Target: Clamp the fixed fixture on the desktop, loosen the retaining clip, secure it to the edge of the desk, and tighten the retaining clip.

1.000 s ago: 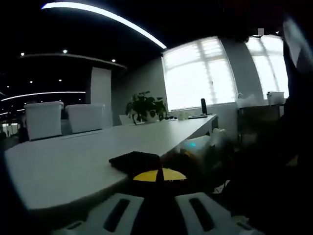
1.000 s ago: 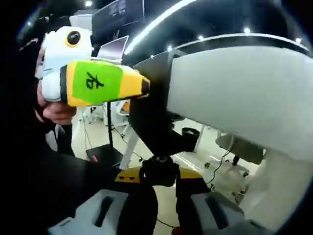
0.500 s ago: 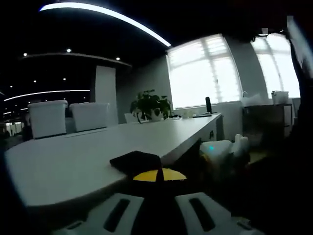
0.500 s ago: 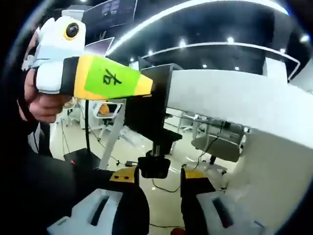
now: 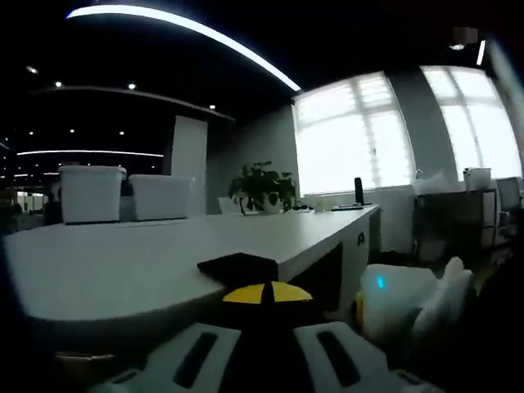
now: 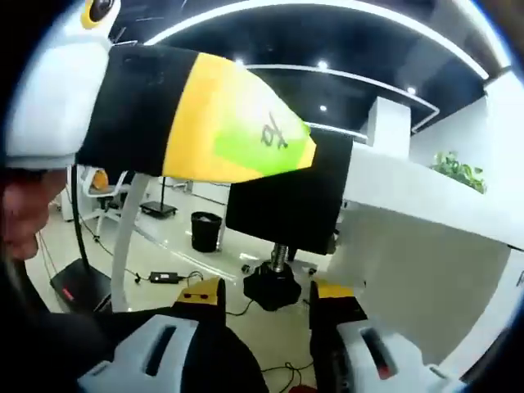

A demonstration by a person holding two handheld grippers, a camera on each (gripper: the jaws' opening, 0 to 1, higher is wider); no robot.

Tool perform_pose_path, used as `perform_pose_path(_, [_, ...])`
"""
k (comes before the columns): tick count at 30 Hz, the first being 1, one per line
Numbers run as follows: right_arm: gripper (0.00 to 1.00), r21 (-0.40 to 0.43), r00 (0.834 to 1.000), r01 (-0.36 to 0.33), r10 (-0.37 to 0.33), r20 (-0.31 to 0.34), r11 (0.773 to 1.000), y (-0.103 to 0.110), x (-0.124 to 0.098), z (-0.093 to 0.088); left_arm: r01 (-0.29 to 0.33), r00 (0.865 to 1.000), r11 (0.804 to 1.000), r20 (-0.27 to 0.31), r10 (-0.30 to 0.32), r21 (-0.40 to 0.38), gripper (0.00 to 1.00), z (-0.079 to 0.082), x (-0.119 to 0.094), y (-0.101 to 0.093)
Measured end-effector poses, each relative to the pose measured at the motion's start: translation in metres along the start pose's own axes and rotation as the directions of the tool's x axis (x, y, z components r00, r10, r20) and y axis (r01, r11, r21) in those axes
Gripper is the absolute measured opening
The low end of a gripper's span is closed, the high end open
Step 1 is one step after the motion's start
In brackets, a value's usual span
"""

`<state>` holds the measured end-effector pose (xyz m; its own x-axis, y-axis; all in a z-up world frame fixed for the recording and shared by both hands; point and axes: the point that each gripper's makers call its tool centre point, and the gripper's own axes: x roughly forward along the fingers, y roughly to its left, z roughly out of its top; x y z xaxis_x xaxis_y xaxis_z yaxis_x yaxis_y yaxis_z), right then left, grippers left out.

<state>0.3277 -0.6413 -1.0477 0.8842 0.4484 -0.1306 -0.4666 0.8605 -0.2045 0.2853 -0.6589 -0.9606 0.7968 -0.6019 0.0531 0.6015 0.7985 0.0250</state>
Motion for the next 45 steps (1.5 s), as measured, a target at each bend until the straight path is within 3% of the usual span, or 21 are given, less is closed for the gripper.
perform_pose_path(3, [0.34, 0.009, 1.000, 0.023, -0.023, -0.018, 1.000, -0.003, 0.002, -0.003, 0.005, 1.000, 1.000, -0.003, -0.005, 0.006, 0.01, 0.000, 0.000, -0.001])
perform_pose_path(5, [0.26, 0.017, 0.999, 0.041, -0.041, -0.027, 0.999, -0.006, 0.002, -0.004, 0.006, 1.000, 1.000, -0.004, -0.005, 0.008, 0.01, 0.000, 0.000, -0.001])
perform_pose_path(10, [0.25, 0.013, 0.999, 0.032, -0.032, -0.023, 0.999, -0.008, 0.003, -0.004, -0.009, 1.000, 1.000, -0.001, 0.009, 0.022, 0.01, 0.002, 0.000, -0.005])
perform_pose_path(12, [0.25, 0.063, 0.999, -0.018, 0.020, -0.033, 0.998, -0.003, 0.003, -0.004, -0.017, 1.000, 0.999, -0.001, 0.017, 0.030, 0.01, 0.002, 0.000, -0.006])
perform_pose_path(14, [0.24, 0.014, 0.998, -0.053, 0.054, -0.037, 0.998, -0.004, 0.003, -0.003, -0.025, 1.000, 0.999, -0.003, 0.025, 0.036, 0.01, 0.002, 0.000, -0.004])
perform_pose_path(19, [0.24, 0.001, 0.982, -0.182, 0.181, -0.046, 0.983, 0.002, 0.013, -0.006, -0.042, 0.999, 0.998, -0.011, 0.043, 0.054, 0.01, 0.002, 0.000, -0.007])
perform_pose_path(23, [0.24, -0.034, 0.953, -0.301, 0.300, -0.049, 0.953, 0.002, 0.013, -0.007, -0.048, 0.999, 0.998, -0.021, 0.049, 0.046, 0.01, 0.002, 0.000, -0.002])
perform_pose_path(27, [0.24, -0.054, 0.907, -0.421, 0.419, -0.046, 0.905, 0.009, 0.005, -0.006, -0.056, 0.997, 0.995, -0.055, 0.061, 0.081, 0.01, 0.003, 0.002, -0.004])
perform_pose_path(30, [0.24, -0.078, 0.878, -0.479, 0.477, -0.040, 0.874, 0.011, 0.004, -0.005, -0.067, 0.995, 0.994, -0.064, 0.073, 0.083, 0.01, 0.002, 0.002, -0.005])
perform_pose_path(35, [0.24, -0.054, 0.811, -0.585, 0.585, -0.022, 0.809, 0.016, 0.001, -0.005, -0.084, 0.993, 0.992, -0.075, 0.092, 0.098, 0.01, 0.002, 0.003, -0.005])
perform_pose_path(41, [0.24, -0.086, 0.747, -0.663, 0.664, -0.011, 0.744, 0.020, -0.002, -0.005, -0.081, 0.992, 0.991, -0.084, 0.091, 0.108, 0.01, 0.002, 0.003, -0.005])
perform_pose_path(45, [0.25, -0.112, 0.758, -0.650, 0.652, -0.016, 0.752, 0.019, 0.005, -0.004, -0.081, 0.992, 0.991, -0.085, 0.090, 0.107, 0.01, 0.002, 0.004, -0.006])
